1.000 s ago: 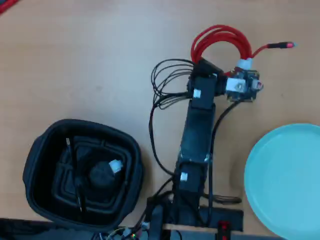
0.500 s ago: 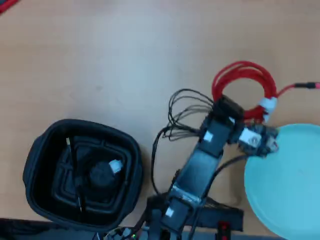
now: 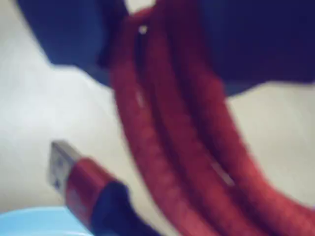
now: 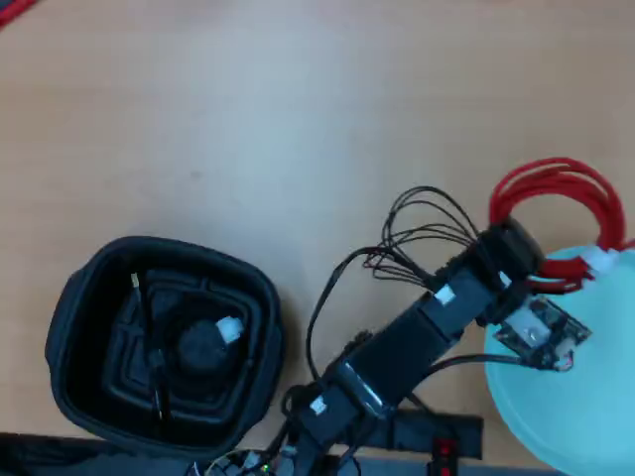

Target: Put a black charging cable in a black bowl and put a red charging cable in a green bowl

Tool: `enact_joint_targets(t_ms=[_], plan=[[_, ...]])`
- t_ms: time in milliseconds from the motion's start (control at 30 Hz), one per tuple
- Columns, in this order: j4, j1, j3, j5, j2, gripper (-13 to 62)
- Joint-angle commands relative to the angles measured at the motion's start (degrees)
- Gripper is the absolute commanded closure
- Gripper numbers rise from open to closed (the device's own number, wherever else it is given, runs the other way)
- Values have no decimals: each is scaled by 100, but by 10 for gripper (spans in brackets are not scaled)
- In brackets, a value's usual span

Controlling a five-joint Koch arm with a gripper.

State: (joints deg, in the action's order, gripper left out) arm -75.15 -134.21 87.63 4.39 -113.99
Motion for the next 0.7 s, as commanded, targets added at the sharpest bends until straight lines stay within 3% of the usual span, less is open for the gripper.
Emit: enact_joint_targets(t_ms=[0, 333, 667], plan=[[1011, -316, -290, -185, -9, 555], [1248, -1925, -308, -141, 1195, 555], [2241, -2716, -290, -185, 2470, 555]])
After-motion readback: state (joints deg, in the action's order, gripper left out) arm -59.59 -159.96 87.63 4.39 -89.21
